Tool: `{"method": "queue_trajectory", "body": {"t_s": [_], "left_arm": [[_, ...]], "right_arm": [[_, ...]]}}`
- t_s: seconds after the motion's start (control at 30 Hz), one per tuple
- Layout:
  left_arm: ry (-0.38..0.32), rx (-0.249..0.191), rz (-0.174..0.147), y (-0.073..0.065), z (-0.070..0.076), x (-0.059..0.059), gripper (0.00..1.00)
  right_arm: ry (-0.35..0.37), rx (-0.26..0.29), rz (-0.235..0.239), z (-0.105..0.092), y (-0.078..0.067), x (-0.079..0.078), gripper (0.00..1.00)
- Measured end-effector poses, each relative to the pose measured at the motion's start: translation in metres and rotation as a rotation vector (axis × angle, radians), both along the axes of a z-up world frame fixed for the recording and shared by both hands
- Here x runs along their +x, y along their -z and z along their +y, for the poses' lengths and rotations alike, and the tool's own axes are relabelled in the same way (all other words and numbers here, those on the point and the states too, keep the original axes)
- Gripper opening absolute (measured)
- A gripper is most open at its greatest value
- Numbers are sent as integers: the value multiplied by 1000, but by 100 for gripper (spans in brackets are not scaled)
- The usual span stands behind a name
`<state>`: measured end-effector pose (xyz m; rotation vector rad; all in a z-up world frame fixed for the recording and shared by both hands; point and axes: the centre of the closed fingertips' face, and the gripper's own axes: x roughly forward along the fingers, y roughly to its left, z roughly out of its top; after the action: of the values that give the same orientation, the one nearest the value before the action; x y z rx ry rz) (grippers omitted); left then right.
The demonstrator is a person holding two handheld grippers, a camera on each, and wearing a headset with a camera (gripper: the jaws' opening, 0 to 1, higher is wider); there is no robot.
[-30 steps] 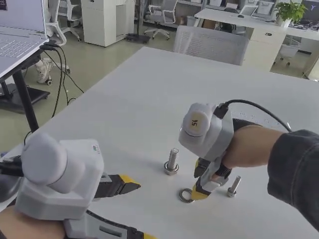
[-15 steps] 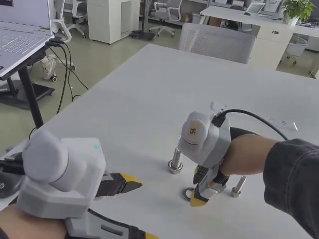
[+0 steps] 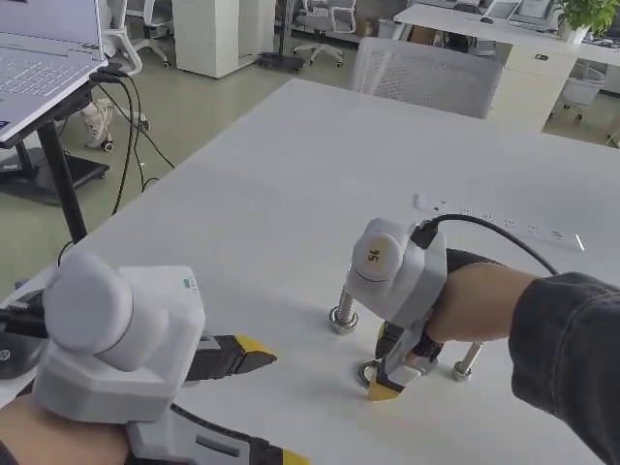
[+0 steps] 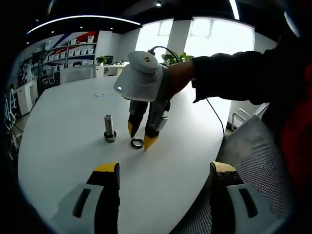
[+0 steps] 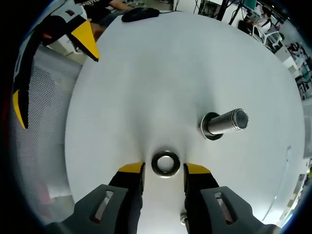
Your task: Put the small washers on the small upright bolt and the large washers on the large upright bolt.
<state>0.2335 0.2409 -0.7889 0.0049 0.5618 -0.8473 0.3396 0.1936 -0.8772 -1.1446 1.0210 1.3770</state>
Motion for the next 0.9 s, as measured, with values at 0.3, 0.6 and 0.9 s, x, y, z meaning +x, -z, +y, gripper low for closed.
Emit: {"method": "queue_trajectory", "body": {"t_s": [0.3, 0.6, 0.9], "left_arm": [[2, -2, 1, 0, -1, -2, 75], [0, -3, 3, 2, 0, -3, 75], [0, -3, 4, 1, 0, -4, 75]], "right_arm": [[-5, -7, -2, -1, 0, 0, 31], [-13, -15, -2, 1, 0, -1, 30], [-25, -11, -5, 3, -1, -2, 25]]}}
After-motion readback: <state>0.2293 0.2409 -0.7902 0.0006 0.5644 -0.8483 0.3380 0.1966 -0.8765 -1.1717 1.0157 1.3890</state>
